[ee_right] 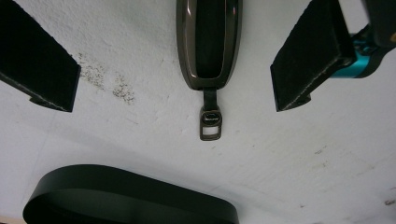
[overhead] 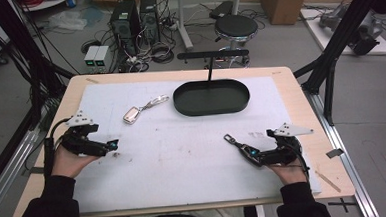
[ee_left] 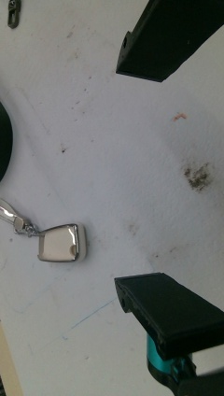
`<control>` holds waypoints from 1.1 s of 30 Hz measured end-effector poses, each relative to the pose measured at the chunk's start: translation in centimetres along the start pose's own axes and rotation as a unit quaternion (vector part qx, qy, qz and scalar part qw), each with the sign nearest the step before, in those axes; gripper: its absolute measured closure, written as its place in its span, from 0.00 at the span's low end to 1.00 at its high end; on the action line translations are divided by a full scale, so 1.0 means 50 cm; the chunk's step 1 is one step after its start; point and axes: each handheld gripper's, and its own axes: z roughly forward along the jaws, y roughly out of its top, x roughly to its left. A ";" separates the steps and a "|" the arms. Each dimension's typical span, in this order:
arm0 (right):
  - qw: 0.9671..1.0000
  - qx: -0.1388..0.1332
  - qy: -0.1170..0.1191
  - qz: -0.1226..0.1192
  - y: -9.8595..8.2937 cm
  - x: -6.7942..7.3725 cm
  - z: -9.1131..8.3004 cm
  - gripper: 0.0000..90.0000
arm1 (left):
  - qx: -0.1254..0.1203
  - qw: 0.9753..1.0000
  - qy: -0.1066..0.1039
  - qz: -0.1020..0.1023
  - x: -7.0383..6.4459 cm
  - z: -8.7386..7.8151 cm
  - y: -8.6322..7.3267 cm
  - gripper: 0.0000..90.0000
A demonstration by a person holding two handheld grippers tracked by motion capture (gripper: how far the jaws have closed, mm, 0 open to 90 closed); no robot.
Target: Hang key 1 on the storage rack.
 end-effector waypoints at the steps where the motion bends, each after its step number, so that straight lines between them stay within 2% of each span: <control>1: 1.000 0.000 0.000 0.000 0.000 0.000 0.000 0.01 | 0.002 1.000 -0.001 0.000 0.002 0.001 0.004 0.02; 4: 1.000 0.001 -0.001 0.002 -0.001 0.000 -0.001 0.01 | 0.009 1.000 0.002 0.009 0.004 0.009 0.018 0.02; 12: 1.000 0.006 -0.001 0.002 -0.003 0.000 0.003 0.01 | 0.022 1.000 -0.006 0.009 0.014 0.046 0.057 0.02; 15: 1.000 0.008 -0.001 0.001 -0.004 -0.001 0.003 0.01 | 0.024 1.000 -0.013 0.016 0.018 0.051 0.072 0.02; 18: 1.000 0.007 0.000 0.002 -0.005 -0.001 0.002 0.01 | 0.020 1.000 -0.012 0.014 0.026 0.058 0.088 0.02; 26: 1.000 0.008 0.003 0.001 -0.004 0.001 0.005 0.01 | 0.025 0.999 -0.015 0.029 0.030 0.080 0.124 0.02; 29: 1.000 0.009 0.004 0.000 -0.004 0.003 0.006 0.01 | 0.031 0.999 -0.023 0.022 0.040 0.107 0.139 0.02; 33: 1.000 0.013 0.006 -0.002 -0.005 0.003 0.008 0.01 | 0.055 0.998 -0.023 0.027 0.046 0.141 0.148 0.02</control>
